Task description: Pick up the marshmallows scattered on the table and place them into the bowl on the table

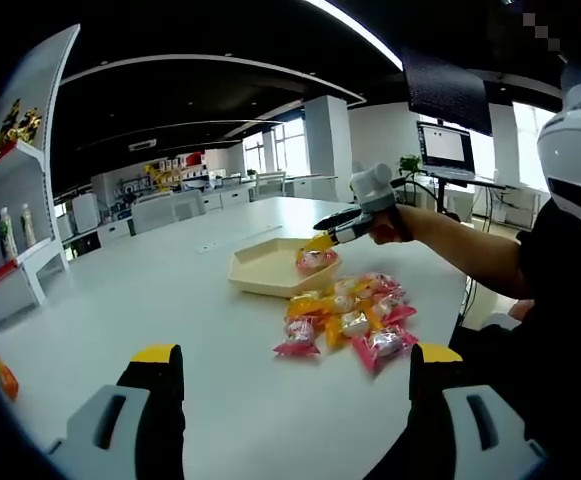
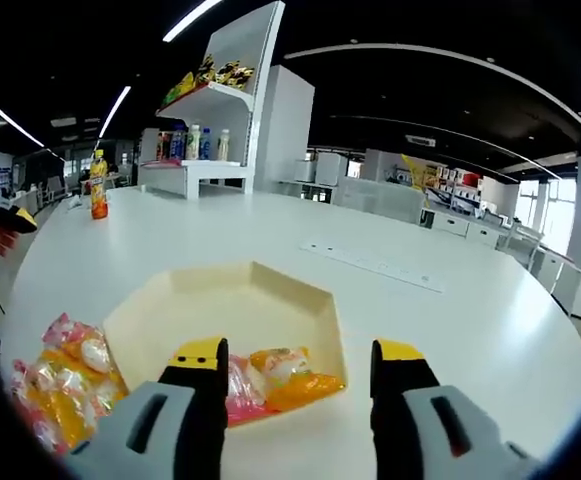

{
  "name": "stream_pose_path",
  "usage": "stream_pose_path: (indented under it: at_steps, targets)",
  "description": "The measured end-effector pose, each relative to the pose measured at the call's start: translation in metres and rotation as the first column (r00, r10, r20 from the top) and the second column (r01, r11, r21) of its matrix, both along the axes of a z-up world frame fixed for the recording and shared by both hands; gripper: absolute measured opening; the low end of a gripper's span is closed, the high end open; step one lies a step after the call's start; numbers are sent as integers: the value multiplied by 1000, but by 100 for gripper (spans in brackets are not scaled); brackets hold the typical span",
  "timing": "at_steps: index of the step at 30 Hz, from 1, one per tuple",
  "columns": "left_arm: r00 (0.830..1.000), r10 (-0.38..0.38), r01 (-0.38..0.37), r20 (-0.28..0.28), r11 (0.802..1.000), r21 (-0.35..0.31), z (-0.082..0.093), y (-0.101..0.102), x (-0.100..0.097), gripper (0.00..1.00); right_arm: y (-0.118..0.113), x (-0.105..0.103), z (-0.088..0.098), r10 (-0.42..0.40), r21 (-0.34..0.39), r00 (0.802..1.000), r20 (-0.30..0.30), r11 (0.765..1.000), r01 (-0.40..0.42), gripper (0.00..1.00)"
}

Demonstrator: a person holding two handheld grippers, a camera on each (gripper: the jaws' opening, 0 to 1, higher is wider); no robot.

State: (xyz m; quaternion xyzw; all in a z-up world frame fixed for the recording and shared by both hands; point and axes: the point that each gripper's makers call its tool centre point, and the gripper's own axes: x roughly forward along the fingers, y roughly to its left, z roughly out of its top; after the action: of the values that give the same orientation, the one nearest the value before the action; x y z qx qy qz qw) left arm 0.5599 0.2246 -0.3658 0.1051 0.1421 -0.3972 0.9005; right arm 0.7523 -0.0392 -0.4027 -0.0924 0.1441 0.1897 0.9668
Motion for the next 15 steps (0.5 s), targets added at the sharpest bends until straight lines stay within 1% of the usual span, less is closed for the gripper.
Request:
stream_pose_path:
  at_steps: [3,7,9,13,15]
  targets:
    - [1000,2,-2,3,1000,0,1,0,0,93,0,0,1,1,10,1000,-1,1000,-1,64]
    - [1000,0,0,4,1000,0,2,-1,0,93,-1,0,-2,5,22,1000,-13,1000,-5,66]
    - [1000,-2,2,4,1000,1,1,-1,0,93,-1,-1,-3,4,36,1000,-19,999,-3,67]
    - [1000,-3,3,4,1000,2,2,-2,-1,93,-1,-3,-4,5,70,999,-35,998,-2,74]
    - [1000,-4,4,4,1000,2,2,-2,-1,93,-1,-5,-5,5,75,999,-39,997,-2,74]
